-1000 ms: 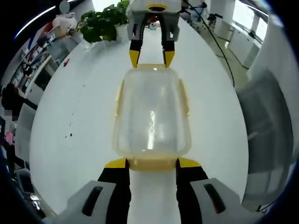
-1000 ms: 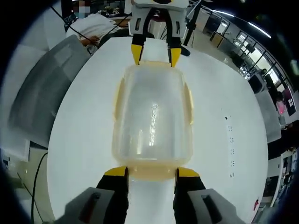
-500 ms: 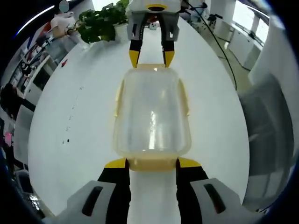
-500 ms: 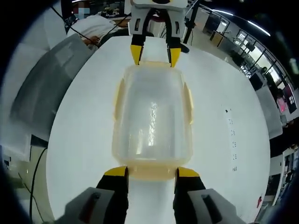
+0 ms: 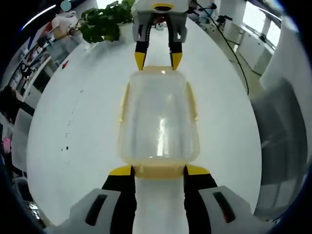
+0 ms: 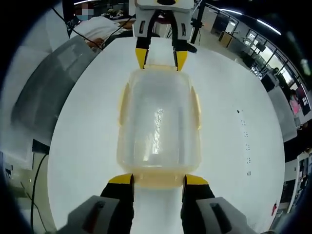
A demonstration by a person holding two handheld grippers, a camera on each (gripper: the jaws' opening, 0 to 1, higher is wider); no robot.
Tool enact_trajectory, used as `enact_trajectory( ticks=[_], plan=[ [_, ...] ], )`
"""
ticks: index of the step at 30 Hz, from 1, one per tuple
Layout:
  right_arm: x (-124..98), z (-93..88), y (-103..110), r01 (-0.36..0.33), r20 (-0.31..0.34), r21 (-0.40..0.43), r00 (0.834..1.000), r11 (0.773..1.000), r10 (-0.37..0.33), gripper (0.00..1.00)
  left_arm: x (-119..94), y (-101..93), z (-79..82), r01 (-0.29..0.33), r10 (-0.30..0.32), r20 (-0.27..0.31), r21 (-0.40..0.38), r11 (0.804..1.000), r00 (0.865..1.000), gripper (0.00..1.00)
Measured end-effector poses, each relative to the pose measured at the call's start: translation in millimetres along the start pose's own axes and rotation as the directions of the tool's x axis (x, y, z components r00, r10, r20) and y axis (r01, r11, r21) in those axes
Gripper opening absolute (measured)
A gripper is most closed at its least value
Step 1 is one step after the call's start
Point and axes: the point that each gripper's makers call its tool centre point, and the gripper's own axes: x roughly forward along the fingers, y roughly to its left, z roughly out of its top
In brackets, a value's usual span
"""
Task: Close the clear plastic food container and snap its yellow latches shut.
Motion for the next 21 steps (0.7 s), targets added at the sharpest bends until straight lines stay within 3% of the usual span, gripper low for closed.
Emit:
enact_trajectory(
  ticks=[21],
  plan=[
    [10, -4.2, -1, -0.023, -0.003, 0.009, 1.000, 1.000, 0.023, 0.36, 14, 0.3, -7.1, 0.021, -0.021, 0.001, -0.005, 1.000, 1.000, 0.35]
  ],
)
